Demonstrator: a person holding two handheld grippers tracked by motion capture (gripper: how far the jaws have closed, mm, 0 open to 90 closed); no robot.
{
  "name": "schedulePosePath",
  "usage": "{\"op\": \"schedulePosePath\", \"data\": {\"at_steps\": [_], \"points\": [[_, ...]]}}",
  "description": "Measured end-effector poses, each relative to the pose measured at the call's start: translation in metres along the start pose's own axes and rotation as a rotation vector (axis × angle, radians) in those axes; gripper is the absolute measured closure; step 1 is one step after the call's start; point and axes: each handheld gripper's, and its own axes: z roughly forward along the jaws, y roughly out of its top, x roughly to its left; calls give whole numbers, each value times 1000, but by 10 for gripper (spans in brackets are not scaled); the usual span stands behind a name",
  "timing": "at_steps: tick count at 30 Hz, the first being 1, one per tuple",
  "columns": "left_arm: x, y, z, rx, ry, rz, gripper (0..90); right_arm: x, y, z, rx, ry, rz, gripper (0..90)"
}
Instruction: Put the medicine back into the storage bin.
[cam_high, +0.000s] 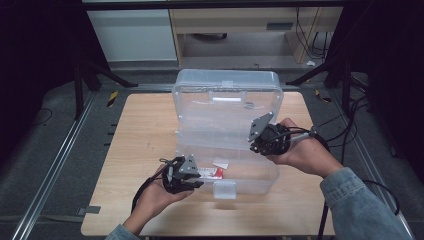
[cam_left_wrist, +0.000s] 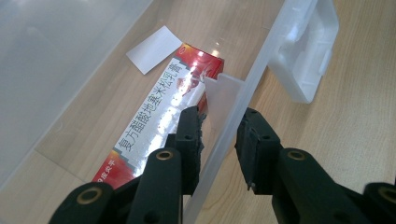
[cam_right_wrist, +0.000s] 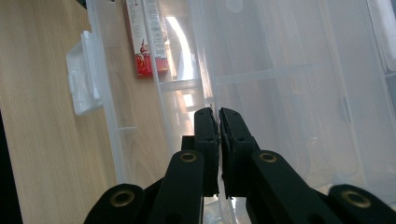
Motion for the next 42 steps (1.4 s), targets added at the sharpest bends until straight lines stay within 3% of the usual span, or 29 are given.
{"op": "schedulePosePath", "data": {"at_steps": [6,10,15,16,18,23,28,31,38,42], "points": [[-2,-1,-3,-15,22,-5,668,0,0,0,1,1,1,863],[-5,-3,-15,-56,48,-27,600,0,-1,0,0,-1,1,861],[-12,-1,-38,-145,28,-68,582,0,-1,1,1,-2,3,860],[-12,-1,-38,-145,28,-68,582,0,-1,1,1,-2,3,860],[-15,2,-51,-195,-4,-101,577,0,-1,1,-3,-1,3,858],[-17,9,-68,-234,-18,-122,550,0,-3,0,-7,-5,6,856],[-10,15,-84,-246,0,-144,528,1,-4,1,-15,-5,10,855],[-3,16,-96,-298,11,-170,542,3,-6,1,-18,-3,12,854],[11,22,-121,-342,47,-176,589,6,-8,2,-20,-1,11,850],[22,25,-135,-364,89,-186,591,7,-9,3,-24,2,14,849]]}}
